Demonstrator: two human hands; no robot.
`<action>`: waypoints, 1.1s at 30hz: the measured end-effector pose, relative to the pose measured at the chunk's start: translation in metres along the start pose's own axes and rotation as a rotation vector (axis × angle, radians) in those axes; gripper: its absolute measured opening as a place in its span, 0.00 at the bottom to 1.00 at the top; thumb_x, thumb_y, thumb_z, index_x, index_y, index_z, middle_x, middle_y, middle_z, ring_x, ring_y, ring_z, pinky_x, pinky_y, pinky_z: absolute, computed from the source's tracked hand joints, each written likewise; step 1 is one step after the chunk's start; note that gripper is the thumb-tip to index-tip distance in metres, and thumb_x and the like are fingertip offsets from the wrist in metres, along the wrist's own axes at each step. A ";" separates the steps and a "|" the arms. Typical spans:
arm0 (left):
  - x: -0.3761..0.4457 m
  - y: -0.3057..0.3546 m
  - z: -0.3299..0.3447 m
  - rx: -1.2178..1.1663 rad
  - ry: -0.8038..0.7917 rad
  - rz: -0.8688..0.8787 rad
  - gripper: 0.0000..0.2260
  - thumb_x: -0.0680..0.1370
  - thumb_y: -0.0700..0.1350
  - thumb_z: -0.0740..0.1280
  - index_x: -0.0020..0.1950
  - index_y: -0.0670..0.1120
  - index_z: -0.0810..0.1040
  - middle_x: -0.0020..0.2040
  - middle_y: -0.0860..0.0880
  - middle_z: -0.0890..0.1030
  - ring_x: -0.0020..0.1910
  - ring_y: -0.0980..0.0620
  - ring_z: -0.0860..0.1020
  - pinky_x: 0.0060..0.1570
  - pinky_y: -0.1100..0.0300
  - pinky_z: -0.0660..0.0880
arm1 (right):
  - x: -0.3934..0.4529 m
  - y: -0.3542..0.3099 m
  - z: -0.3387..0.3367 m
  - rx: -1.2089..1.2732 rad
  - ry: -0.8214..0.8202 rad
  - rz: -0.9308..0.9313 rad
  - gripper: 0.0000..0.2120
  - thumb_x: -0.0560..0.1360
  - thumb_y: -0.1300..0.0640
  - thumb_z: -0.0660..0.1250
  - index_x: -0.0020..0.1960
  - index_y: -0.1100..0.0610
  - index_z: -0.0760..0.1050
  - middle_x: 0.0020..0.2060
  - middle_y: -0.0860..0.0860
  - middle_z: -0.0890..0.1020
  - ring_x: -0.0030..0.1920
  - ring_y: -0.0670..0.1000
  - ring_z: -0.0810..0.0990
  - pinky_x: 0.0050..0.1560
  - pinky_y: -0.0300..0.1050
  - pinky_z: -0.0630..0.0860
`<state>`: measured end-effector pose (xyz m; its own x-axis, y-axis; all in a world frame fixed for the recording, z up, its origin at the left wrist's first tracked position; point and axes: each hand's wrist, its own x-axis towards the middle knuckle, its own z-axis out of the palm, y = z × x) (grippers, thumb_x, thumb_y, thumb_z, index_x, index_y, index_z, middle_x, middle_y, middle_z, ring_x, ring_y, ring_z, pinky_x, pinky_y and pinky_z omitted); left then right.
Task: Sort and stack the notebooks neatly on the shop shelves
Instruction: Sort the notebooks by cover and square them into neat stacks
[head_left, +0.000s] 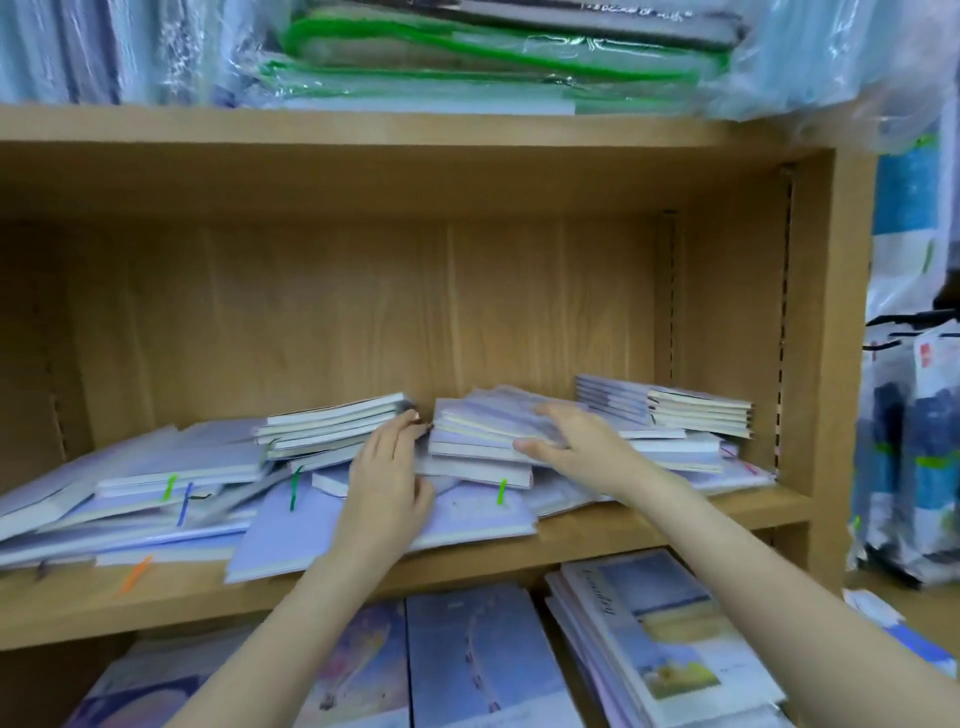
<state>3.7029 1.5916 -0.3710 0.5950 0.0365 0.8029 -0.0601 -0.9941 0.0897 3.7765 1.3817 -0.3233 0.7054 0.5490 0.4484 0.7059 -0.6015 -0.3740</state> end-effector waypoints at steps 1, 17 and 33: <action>-0.001 0.000 0.000 0.012 -0.014 -0.002 0.25 0.66 0.46 0.55 0.59 0.40 0.76 0.62 0.41 0.75 0.61 0.45 0.68 0.62 0.53 0.65 | 0.006 -0.002 0.010 -0.025 -0.008 0.024 0.28 0.77 0.45 0.61 0.71 0.60 0.63 0.70 0.55 0.68 0.70 0.53 0.65 0.66 0.43 0.59; -0.009 0.011 -0.001 -0.011 -0.038 -0.056 0.21 0.72 0.39 0.63 0.65 0.48 0.74 0.71 0.45 0.68 0.70 0.42 0.63 0.57 0.43 0.71 | 0.030 0.003 -0.031 -0.452 -0.310 -0.047 0.19 0.77 0.61 0.64 0.66 0.50 0.73 0.45 0.52 0.81 0.46 0.52 0.78 0.48 0.43 0.70; -0.008 0.012 -0.003 -0.036 0.056 -0.041 0.20 0.65 0.41 0.63 0.57 0.42 0.76 0.61 0.43 0.75 0.59 0.41 0.73 0.50 0.50 0.74 | -0.036 0.004 0.001 -0.867 0.172 -0.195 0.21 0.55 0.56 0.79 0.45 0.59 0.76 0.36 0.54 0.80 0.38 0.57 0.79 0.35 0.45 0.73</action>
<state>3.6949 1.5800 -0.3749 0.5514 0.0833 0.8301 -0.0660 -0.9875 0.1429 3.7541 1.3599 -0.3417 0.5096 0.6348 0.5808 0.4671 -0.7710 0.4328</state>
